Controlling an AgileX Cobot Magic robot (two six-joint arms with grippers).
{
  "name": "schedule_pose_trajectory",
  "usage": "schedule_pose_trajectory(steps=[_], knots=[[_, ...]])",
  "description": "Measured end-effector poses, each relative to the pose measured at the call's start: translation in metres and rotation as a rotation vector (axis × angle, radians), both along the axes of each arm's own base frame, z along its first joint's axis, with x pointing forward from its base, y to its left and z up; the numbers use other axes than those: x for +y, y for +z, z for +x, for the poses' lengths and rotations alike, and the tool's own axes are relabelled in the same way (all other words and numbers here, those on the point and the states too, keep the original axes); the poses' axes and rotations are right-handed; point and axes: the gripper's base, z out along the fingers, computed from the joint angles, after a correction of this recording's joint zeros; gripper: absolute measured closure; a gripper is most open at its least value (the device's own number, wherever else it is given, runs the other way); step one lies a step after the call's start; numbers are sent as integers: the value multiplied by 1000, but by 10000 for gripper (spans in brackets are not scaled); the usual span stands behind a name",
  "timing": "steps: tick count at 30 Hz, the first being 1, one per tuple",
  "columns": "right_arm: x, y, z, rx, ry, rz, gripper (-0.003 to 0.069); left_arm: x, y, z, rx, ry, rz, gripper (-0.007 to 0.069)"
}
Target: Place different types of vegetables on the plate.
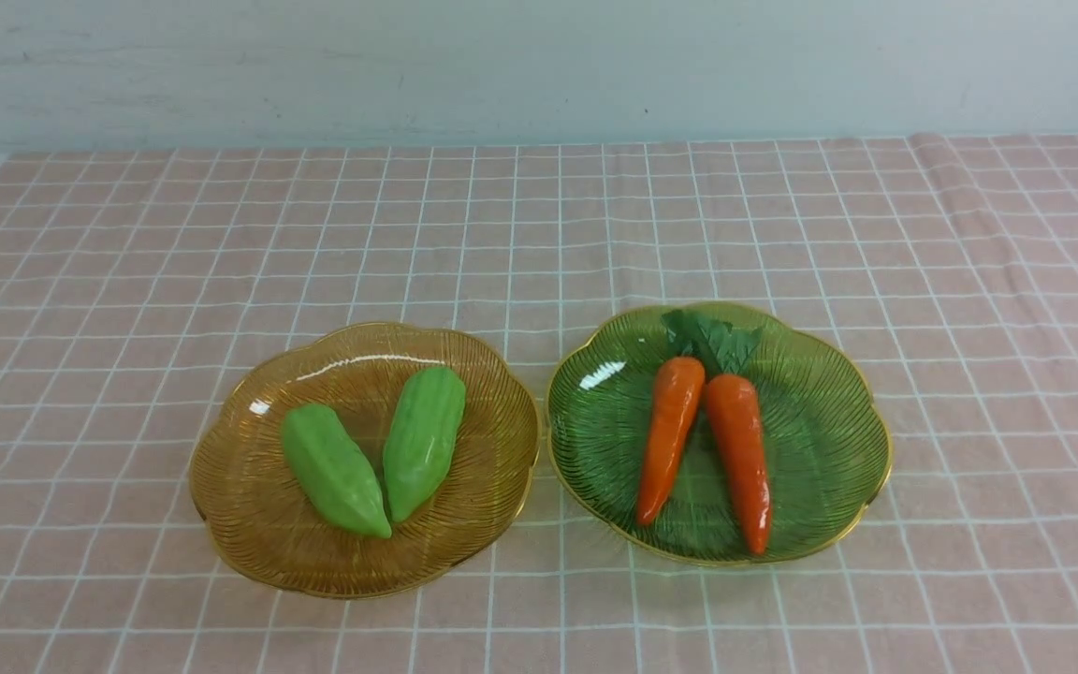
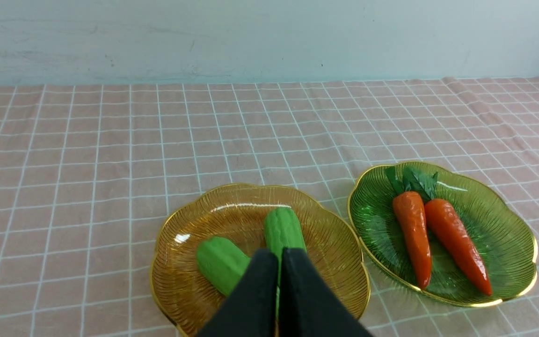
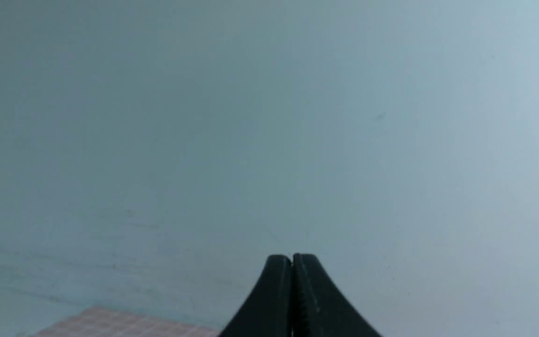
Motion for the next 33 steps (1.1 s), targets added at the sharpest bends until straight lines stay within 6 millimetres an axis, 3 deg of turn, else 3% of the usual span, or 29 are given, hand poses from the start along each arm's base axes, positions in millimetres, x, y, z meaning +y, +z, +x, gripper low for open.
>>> schedule_pose_trajectory(steps=[5,13,33], knots=[[-12,-7,-24,-118,-28,6,674,-8,-18,20,12,-9,17,628],[-12,-7,-24,-145,-52,-43,674,-12,-50,28,66,-19,55,628],[-12,-7,-24,-139,-46,-30,674,-11,-50,29,39,-28,97,628]])
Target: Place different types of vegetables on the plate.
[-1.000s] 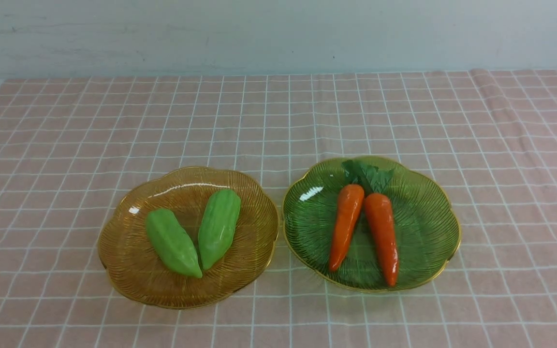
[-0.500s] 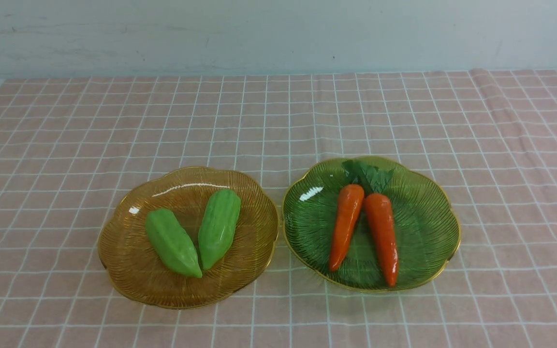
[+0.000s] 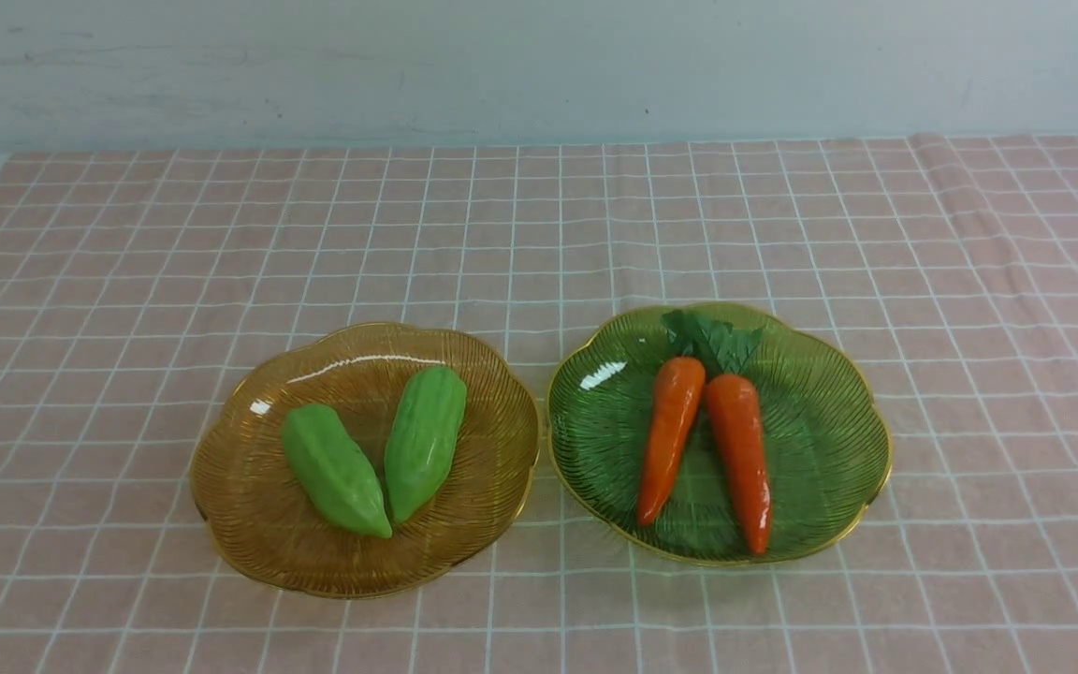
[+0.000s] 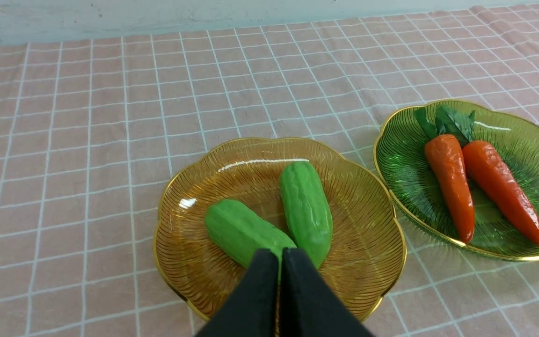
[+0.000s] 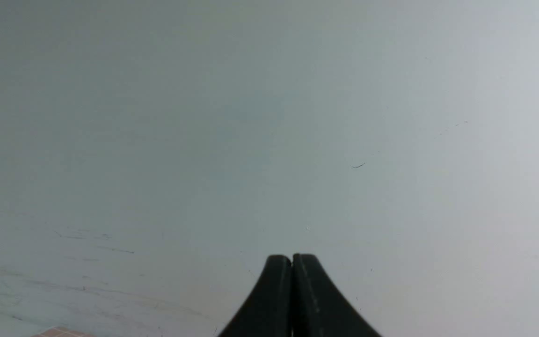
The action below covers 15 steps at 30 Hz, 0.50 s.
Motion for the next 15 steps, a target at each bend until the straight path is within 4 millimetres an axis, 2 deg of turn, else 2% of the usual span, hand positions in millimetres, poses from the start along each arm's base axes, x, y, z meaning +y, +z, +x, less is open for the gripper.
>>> schedule_pose_trajectory(steps=[7,12,15], knots=[[0,0,0,1,0,0,674,6,-13,-10,-149,-12,69,628],[0,0,0,1,0,1,674,14,-50,-19,-240,48,123,628],[0,0,0,1,0,1,674,20,-80,-25,-271,103,156,628]])
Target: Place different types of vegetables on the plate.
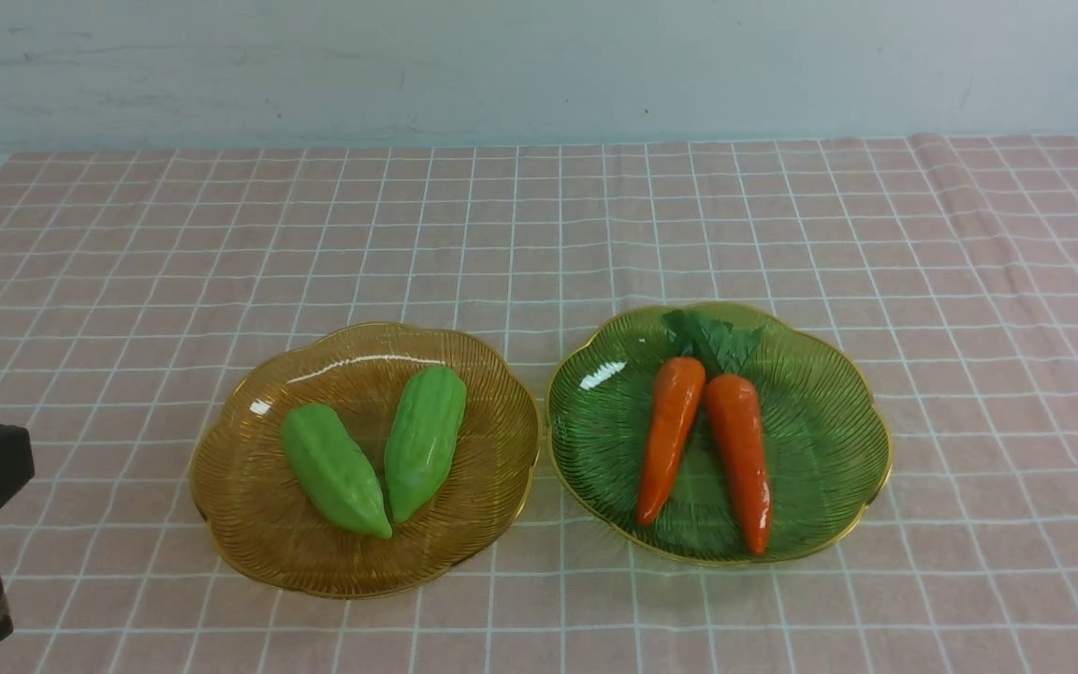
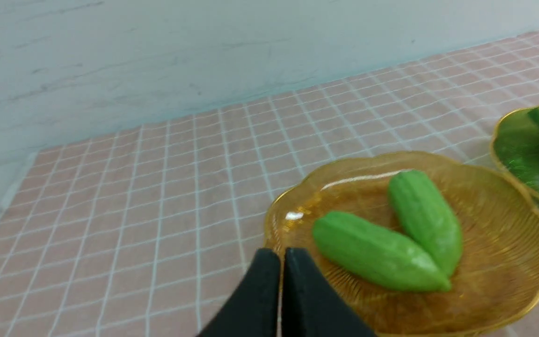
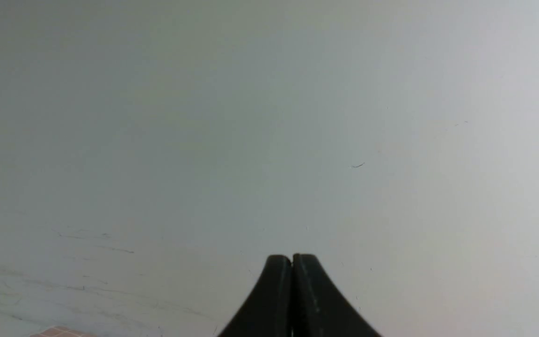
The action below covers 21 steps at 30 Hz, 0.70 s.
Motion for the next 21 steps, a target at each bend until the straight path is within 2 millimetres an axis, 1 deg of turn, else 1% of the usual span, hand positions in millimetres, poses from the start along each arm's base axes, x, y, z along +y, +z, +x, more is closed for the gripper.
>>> schedule_pose_trajectory(steps=[2,8,15,21], knots=[[0,0,0,0,0,0,674,3,-23,-3,8,40,10,628],[0,0,0,0,0,1,674,5,-75,-8,54,75,22,628],[0,0,0,1,0,1,674,5,-89,-10,138,72,32,628],[0,0,0,1,0,1,674,5,-89,-10,142,72,33,628]])
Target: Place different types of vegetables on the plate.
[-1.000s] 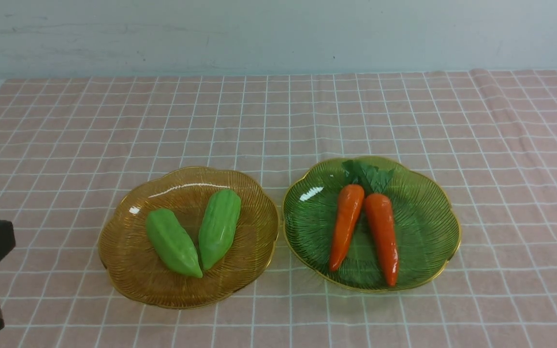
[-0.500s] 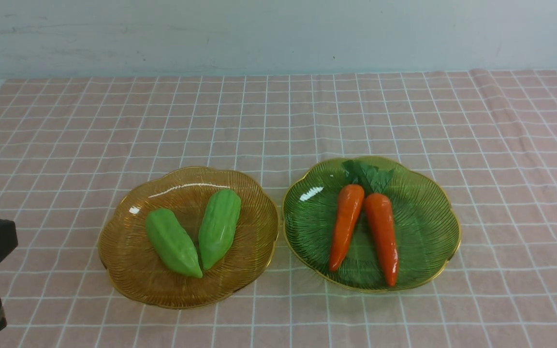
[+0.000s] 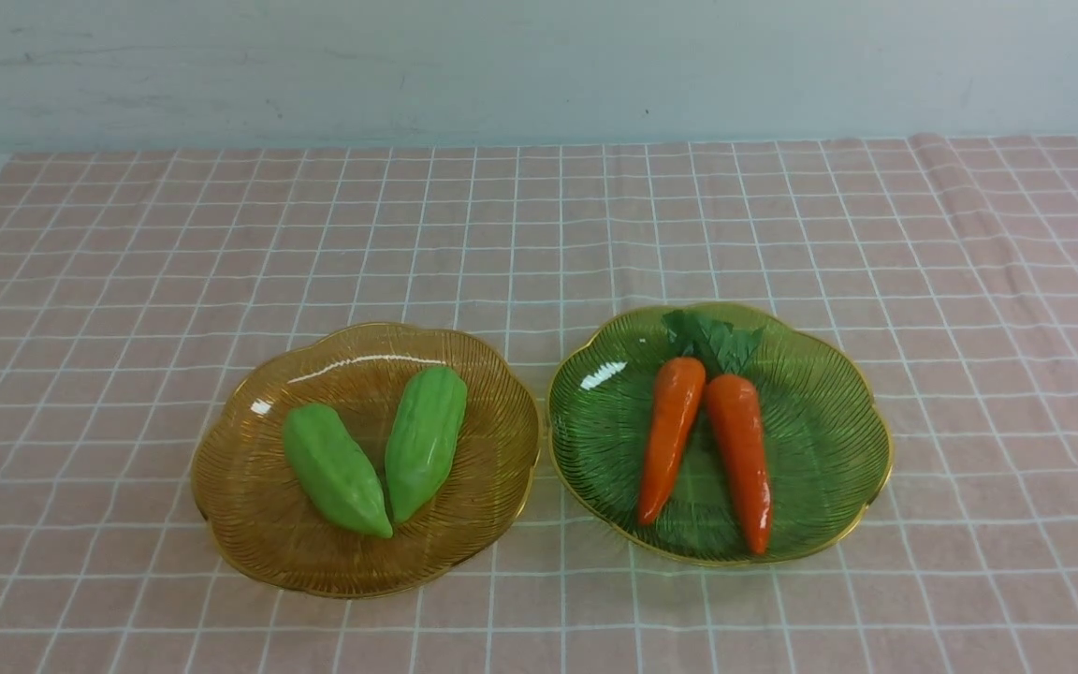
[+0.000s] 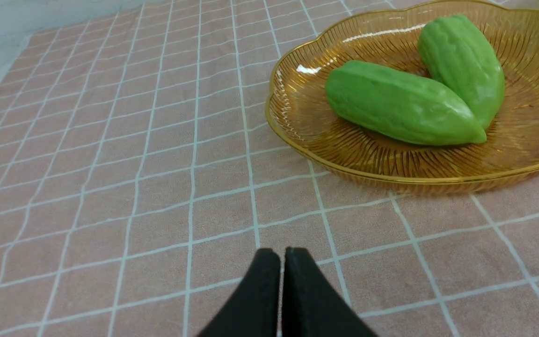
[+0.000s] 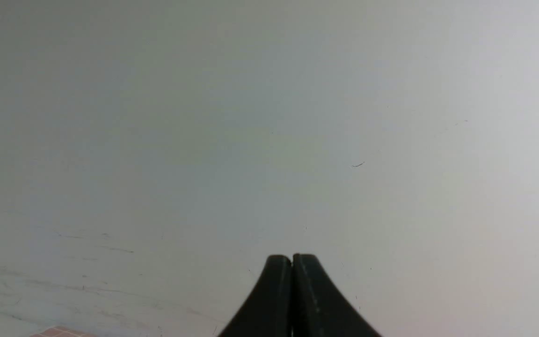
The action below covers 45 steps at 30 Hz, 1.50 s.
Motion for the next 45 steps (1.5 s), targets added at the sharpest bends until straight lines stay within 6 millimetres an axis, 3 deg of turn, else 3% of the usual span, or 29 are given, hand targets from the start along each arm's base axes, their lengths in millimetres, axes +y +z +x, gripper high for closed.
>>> schedule_pose_trajectory(steps=[25,40,45], knots=[[1,-1,0,30,39,58,674,0,0,0,0,0,0,628],[8,-13,4,96,97,37,674,0,0,0,0,0,0,628],[9,-28,11,171,-8,3,674,0,0,0,0,0,0,628]])
